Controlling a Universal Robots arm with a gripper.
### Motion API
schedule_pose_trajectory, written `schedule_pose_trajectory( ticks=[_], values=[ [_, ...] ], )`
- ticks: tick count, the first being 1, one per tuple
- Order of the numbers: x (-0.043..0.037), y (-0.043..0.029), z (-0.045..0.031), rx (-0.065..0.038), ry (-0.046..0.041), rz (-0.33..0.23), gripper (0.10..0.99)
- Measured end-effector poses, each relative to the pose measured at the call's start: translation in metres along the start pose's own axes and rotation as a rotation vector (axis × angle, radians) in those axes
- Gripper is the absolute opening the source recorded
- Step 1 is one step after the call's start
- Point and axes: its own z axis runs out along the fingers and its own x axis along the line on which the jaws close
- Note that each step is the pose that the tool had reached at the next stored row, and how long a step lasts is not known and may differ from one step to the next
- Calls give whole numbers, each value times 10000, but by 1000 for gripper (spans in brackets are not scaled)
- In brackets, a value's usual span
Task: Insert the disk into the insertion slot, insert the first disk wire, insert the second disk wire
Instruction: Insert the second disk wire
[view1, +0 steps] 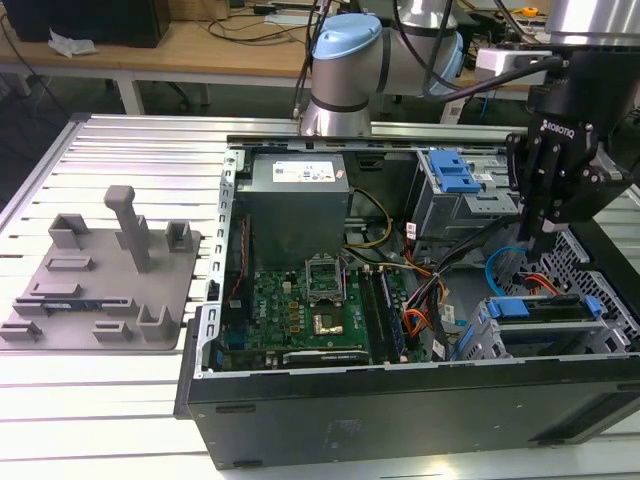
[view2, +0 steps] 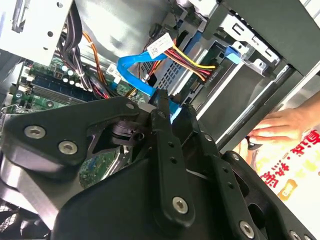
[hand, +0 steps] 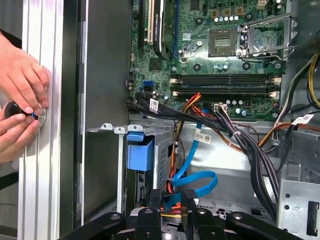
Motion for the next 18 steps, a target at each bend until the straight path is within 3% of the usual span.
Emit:
schedule_pose_trajectory(
  ticks=[11,12,13,14,16,18],
  values=[
    [-21,-9,66,22,319,-103,302],
    [-23,-9,73,35,344,-145,220],
    [-24,-9,77,45,363,-180,220],
    [-26,-9,81,55,380,-210,161],
    [-28,-9,89,77,446,-292,161],
    [-28,-9,89,83,451,-307,161]
  ],
)
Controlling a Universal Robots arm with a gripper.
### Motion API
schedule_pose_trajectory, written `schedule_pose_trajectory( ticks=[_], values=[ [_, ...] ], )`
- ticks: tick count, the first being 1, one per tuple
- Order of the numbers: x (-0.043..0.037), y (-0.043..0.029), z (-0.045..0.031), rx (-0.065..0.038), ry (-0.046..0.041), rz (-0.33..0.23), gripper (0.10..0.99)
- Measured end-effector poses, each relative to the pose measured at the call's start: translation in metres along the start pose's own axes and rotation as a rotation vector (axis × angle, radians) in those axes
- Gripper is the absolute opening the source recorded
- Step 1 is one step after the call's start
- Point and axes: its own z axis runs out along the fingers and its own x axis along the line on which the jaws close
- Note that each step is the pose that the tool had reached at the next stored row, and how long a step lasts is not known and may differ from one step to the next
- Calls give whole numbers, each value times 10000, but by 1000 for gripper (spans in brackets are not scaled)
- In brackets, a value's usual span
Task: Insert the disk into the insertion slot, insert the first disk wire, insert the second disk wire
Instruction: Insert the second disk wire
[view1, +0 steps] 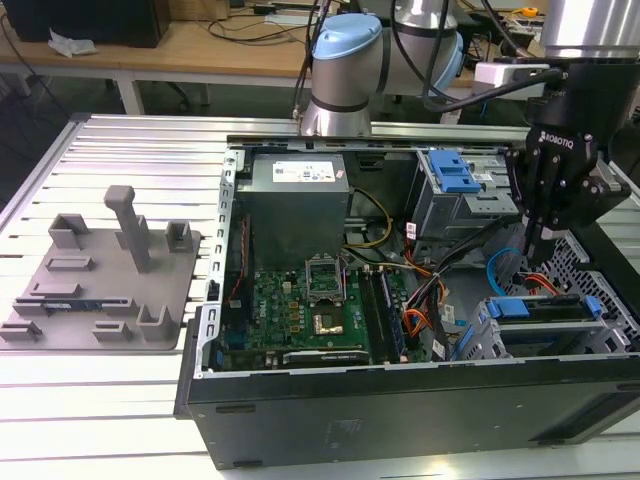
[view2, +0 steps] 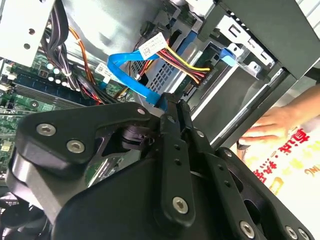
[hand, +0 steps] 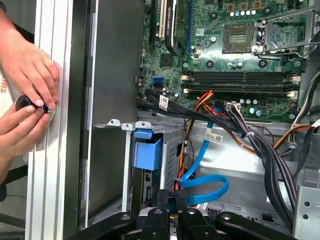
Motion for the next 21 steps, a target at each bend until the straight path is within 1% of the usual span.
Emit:
schedule_pose_trajectory(
  ticks=[1,2,3,4,5,6,7,8,9,13,15,17,18,19,20,21],
  values=[
    [0,0,1,1,-1,-1,161],
    [14,3,9,16,-59,6,161],
    [23,4,12,36,-145,13,161],
    [48,6,21,97,-581,40,161],
    [72,9,30,140,-967,62,161],
    [88,11,35,152,-1079,68,161],
    [109,13,42,157,-1133,70,161],
    [165,20,64,162,-1191,73,161],
    [196,23,76,163,-1210,75,161],
    [283,27,114,156,-1279,122,161],
    [306,21,126,139,-1294,179,161],
    [313,0,130,109,-1295,210,161],
    [312,-10,140,102,-1381,260,161],
    [311,-10,146,99,-1539,315,161],
    [310,-11,148,102,-1723,363,161],
    [309,-11,150,104,-1857,401,161]
  ],
)
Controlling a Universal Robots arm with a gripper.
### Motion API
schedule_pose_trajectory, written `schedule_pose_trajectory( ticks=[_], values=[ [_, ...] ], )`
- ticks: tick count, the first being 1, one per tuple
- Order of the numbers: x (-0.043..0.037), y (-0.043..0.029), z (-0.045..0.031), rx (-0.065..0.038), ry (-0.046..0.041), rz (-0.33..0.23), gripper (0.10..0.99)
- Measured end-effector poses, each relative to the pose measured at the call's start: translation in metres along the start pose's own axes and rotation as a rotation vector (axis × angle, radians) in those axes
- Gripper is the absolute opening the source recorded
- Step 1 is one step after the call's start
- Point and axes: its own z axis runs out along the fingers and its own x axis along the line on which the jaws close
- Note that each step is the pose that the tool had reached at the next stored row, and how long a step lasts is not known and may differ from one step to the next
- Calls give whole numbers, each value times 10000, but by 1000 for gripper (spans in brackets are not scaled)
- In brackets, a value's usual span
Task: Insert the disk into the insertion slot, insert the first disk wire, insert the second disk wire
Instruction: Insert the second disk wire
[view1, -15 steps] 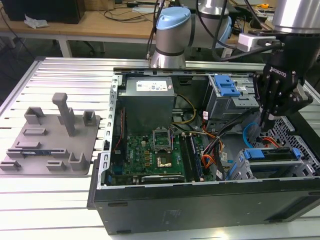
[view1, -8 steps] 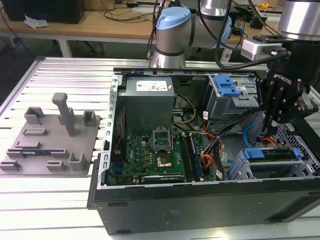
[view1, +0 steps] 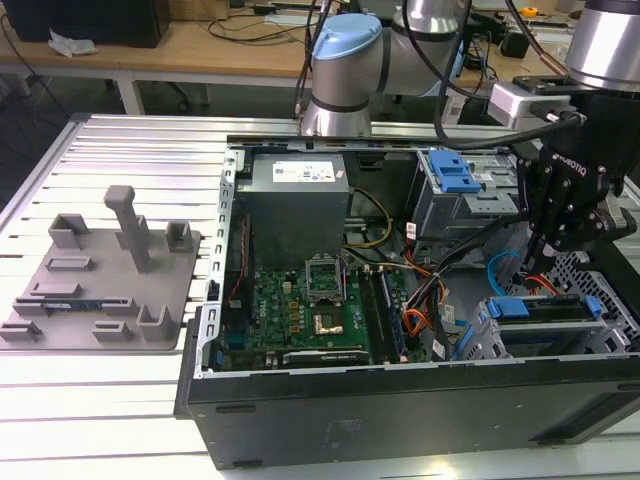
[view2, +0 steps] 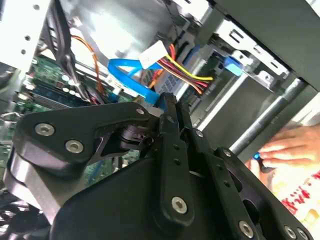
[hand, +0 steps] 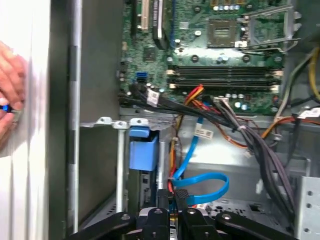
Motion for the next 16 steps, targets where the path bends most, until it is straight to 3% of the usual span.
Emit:
schedule_pose_trajectory(
  ticks=[1,5,6,9,10,12,15,16],
  values=[
    [0,0,1,0,-160,57,161],
    [2,0,2,-87,-391,232,161],
    [4,0,3,-183,-427,243,161],
    [11,-8,6,-609,-554,184,161],
    [14,-19,7,-695,-640,171,161],
    [28,-29,13,-709,-882,169,161],
    [29,-31,13,-719,-882,167,161],
    [30,-32,13,-665,-894,173,161]
  ],
)
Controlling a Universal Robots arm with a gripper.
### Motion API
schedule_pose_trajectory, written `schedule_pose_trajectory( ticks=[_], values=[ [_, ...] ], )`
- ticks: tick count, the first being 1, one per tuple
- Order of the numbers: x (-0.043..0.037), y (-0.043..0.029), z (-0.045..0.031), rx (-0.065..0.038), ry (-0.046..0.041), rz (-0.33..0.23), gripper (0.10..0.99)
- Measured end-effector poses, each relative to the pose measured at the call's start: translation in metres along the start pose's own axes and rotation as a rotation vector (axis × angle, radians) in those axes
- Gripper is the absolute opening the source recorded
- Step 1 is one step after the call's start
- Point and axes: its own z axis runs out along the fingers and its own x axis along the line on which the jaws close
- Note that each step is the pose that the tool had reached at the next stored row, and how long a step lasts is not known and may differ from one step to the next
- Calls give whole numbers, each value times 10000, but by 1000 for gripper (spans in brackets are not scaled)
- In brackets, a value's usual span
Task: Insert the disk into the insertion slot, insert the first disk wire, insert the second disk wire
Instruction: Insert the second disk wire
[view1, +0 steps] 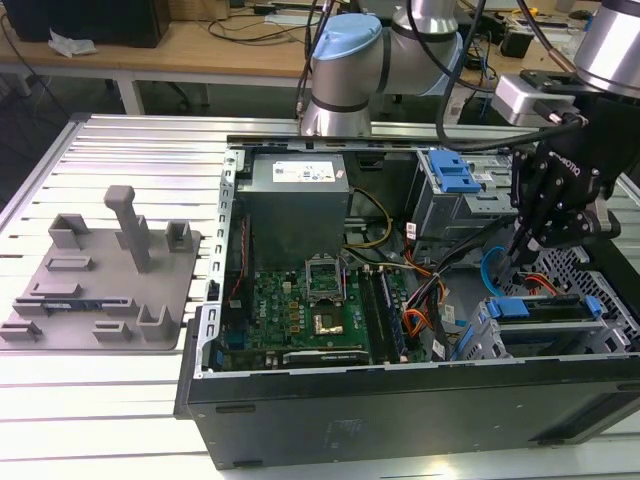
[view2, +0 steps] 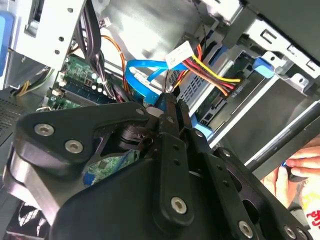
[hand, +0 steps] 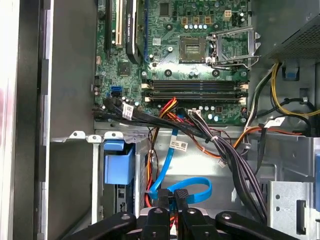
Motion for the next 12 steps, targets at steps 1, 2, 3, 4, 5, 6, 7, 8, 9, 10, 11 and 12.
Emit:
schedule_pose_trajectory(
  ticks=[1,2,3,4,5,6,7,8,9,10,11,12],
  values=[
    [1,0,2,144,-45,23,161],
    [1,0,2,240,-66,46,161],
    [2,0,4,264,-70,62,161],
    [5,-1,5,277,-86,85,161],
    [8,-1,7,281,-111,106,161],
    [14,-1,10,284,-151,125,161],
    [28,0,15,285,-186,135,161],
    [44,1,17,284,-196,145,161],
    [64,0,20,284,-205,153,161],
    [82,-3,22,284,-211,158,161],
    [98,-17,23,283,-213,159,161],
    [108,-43,23,275,-213,158,161]
  ],
)
